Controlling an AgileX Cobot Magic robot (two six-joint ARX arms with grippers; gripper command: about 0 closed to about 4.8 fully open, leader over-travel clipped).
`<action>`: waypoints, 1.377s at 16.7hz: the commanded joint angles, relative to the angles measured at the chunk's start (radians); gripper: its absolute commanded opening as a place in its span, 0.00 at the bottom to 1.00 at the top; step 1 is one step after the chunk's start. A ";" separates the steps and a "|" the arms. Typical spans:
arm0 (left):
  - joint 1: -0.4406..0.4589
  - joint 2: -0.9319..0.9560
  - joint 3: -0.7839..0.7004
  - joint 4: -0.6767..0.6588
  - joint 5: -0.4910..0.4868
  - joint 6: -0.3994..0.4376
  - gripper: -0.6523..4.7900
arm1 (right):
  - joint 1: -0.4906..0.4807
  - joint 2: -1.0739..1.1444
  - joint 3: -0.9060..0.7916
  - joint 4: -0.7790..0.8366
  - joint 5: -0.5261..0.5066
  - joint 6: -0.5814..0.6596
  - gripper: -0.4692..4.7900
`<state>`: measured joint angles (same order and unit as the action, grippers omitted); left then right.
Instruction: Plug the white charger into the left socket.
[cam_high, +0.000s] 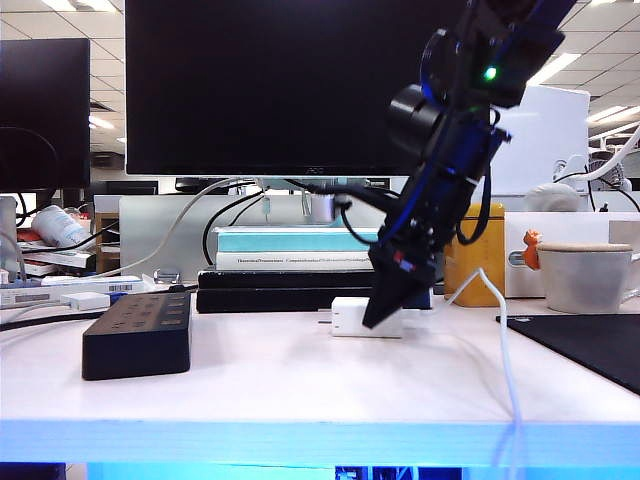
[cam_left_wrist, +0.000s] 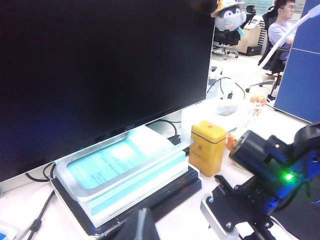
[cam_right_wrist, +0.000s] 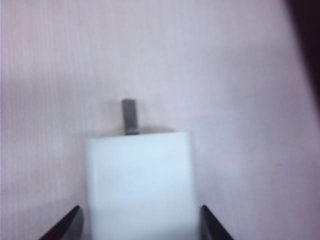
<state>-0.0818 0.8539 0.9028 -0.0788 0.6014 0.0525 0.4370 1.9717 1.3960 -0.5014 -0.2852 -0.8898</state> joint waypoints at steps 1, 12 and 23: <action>0.000 -0.002 0.006 0.013 0.005 0.003 0.11 | 0.000 0.000 0.005 0.000 -0.005 0.003 0.36; 0.000 -0.002 0.006 0.013 0.001 0.049 0.11 | 0.013 -0.199 0.005 0.236 -0.018 0.517 0.35; 0.000 -0.001 0.006 0.006 -0.027 0.192 0.11 | 0.012 -0.219 0.005 0.585 -0.612 1.280 0.35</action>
<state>-0.0818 0.8539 0.9028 -0.0795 0.5793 0.2081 0.4492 1.7592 1.3945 0.0547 -0.8768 0.2295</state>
